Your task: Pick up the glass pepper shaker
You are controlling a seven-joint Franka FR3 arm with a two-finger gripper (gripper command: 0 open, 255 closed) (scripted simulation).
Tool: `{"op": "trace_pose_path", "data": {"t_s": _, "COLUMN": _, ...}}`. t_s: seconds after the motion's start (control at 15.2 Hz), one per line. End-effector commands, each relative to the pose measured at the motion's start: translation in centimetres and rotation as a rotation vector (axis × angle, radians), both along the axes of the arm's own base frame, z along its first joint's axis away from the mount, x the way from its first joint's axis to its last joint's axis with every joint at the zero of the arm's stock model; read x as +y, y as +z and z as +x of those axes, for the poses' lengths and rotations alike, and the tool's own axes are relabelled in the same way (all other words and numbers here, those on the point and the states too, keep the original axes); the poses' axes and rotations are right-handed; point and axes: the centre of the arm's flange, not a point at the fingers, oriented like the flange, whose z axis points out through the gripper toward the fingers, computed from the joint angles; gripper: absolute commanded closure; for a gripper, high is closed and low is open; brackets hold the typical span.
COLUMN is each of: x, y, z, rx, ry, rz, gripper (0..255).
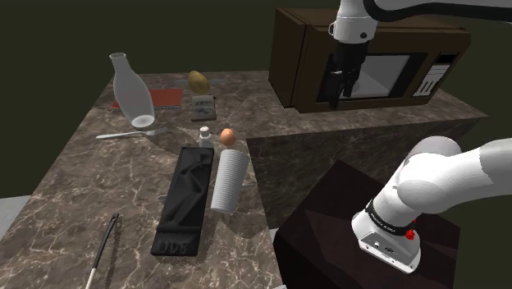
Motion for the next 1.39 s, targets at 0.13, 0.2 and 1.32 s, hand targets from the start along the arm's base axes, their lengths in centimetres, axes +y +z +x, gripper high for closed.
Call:
{"op": "trace_pose_path", "data": {"t_s": 0.13, "x": 1.7, "y": -0.7, "z": 1.8, "rx": -0.006, "ry": 0.013, "rz": 0.000, "gripper": 0}}
{"op": "trace_pose_path", "data": {"t_s": 0.2, "x": 2.6, "y": -1.0, "z": 2.7, "rx": -0.010, "ry": 0.020, "rz": 0.001, "gripper": 0}}
{"op": "trace_pose_path", "data": {"t_s": 1.32, "x": 18.3, "y": -6.0, "z": 17.2, "rx": -0.065, "ry": 0.133, "rz": 0.004, "gripper": 0}}
